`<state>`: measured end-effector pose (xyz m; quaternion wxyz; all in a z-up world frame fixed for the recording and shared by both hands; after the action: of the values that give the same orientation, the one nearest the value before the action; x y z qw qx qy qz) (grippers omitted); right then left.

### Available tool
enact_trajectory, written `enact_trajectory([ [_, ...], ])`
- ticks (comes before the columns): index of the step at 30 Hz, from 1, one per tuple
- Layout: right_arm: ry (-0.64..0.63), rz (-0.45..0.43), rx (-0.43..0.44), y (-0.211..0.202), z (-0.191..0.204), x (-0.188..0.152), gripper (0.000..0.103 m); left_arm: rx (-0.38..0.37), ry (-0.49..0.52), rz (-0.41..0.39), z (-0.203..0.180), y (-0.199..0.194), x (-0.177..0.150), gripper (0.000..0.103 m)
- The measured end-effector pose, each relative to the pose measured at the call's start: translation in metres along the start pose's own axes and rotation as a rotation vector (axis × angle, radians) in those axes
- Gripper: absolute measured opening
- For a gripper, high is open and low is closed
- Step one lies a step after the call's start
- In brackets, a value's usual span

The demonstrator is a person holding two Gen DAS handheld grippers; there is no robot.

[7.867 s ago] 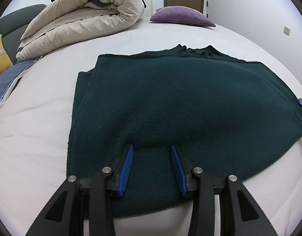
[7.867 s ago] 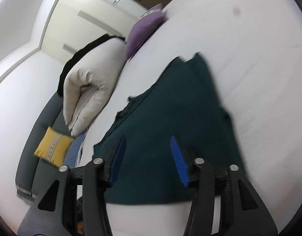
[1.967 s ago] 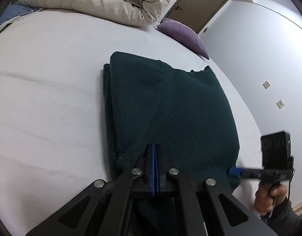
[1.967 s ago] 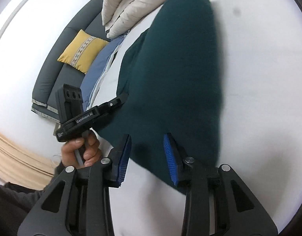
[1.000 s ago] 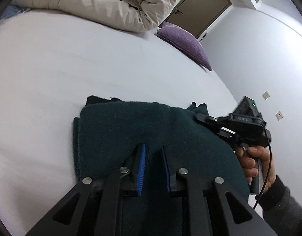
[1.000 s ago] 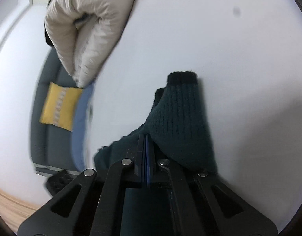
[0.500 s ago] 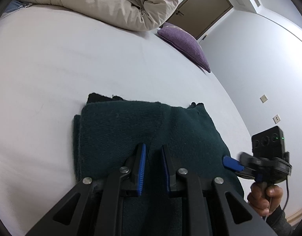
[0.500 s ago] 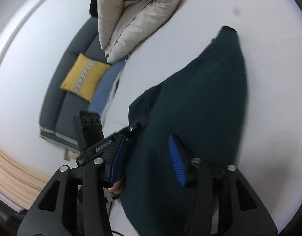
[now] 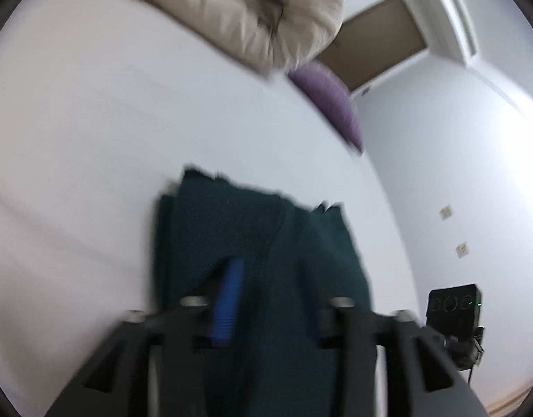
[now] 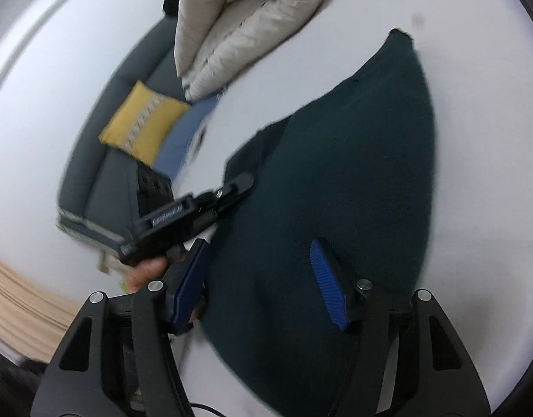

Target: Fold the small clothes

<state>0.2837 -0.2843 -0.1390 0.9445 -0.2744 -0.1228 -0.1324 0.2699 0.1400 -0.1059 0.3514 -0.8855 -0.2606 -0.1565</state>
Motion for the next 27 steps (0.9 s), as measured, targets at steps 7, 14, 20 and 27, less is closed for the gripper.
enact_trajectory([
  [7,-0.007,-0.044,-0.055,-0.044,-0.003,-0.002,0.064,0.035,-0.044,0.000,0.019,-0.046,-0.015,0.065],
  [14,0.170,0.015,-0.042,-0.036,-0.067,-0.023,0.065,0.074,-0.085,0.109,0.040,-0.019,-0.039,0.067],
  [20,0.171,0.048,-0.044,-0.008,-0.073,-0.019,0.065,0.040,-0.126,0.140,0.046,-0.007,-0.030,0.068],
  [27,0.157,0.070,-0.063,0.002,-0.076,-0.019,0.064,-0.015,-0.130,0.270,0.037,0.020,-0.026,0.048],
])
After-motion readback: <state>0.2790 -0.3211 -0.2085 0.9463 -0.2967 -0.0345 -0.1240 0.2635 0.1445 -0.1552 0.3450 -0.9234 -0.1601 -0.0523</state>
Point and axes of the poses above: each gripper's, at about its wrist camera, not at the fingertips, and y roughly the way its jaws point, z to its left, x to its top, the point moved 1 cm from there along y, roughly the way its jaws point, and after that the axes turned 2 degrees about y, right-handed, at the moved point
